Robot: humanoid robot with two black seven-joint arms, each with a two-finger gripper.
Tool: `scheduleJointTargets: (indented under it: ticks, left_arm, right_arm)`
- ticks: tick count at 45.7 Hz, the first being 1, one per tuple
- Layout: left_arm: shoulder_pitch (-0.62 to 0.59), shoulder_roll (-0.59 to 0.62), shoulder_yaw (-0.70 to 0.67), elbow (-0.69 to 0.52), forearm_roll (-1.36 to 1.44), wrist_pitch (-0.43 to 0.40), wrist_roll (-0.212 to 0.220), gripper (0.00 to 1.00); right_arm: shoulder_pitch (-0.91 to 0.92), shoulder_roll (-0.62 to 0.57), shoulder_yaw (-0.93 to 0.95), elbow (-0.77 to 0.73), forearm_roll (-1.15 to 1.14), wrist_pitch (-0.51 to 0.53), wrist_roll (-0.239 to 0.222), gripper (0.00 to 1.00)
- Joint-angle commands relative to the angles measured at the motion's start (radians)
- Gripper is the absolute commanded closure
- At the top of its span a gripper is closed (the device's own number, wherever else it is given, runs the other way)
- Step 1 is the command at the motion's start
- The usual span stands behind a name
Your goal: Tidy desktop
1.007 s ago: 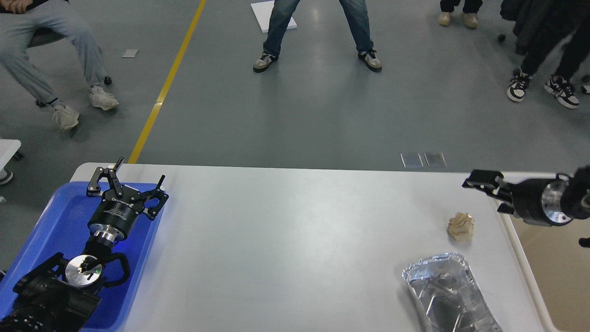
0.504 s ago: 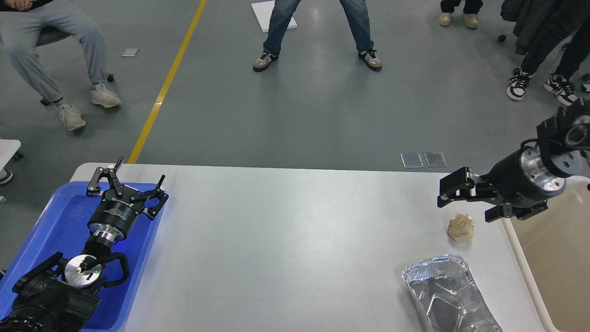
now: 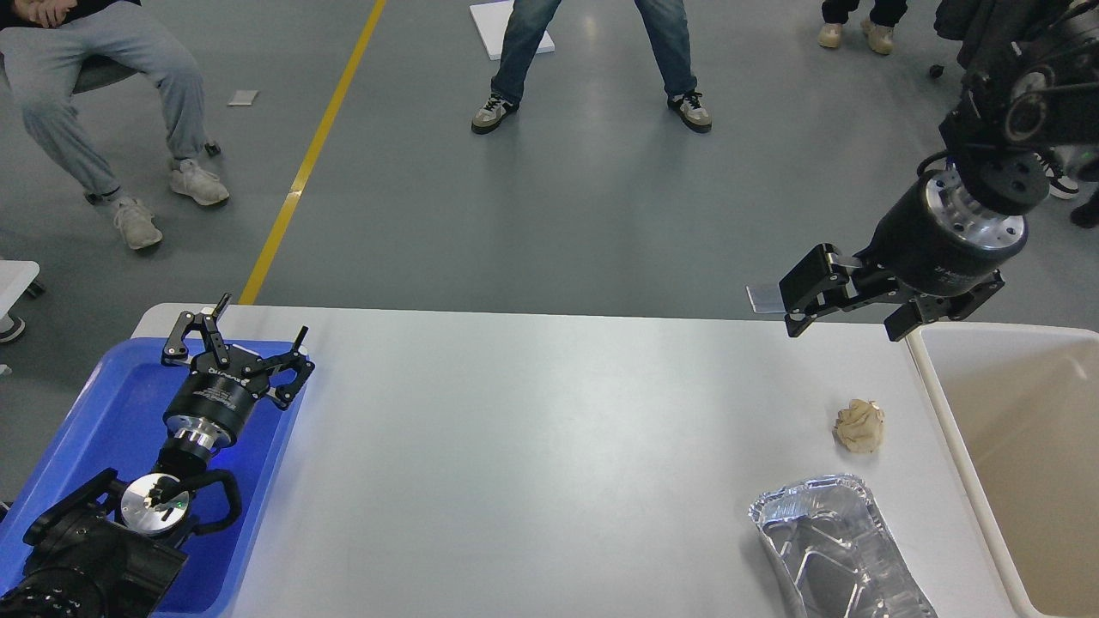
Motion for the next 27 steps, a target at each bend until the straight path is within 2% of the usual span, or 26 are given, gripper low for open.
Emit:
scheduleJointTargets:
  ticks: [1,11,27]
  left_arm:
    - [0.000,0.000,0.000,0.000,0.000,0.000,0.000,0.00]
    - [0.000,0.000,0.000,0.000,0.000,0.000,0.000,0.00]
    - [0.000,0.000,0.000,0.000,0.000,0.000,0.000,0.00]
  right_arm:
    - [0.026,0.030,-0.017,-0.024,0.005,0.019,0.000,0.00]
    - [0.028,0.038,-0.063,-0.024,0.006,0.019,0.000,0.00]
    - [0.028,0.127,-0.118,-0.034,0.025,0.018,0.000,0.00]
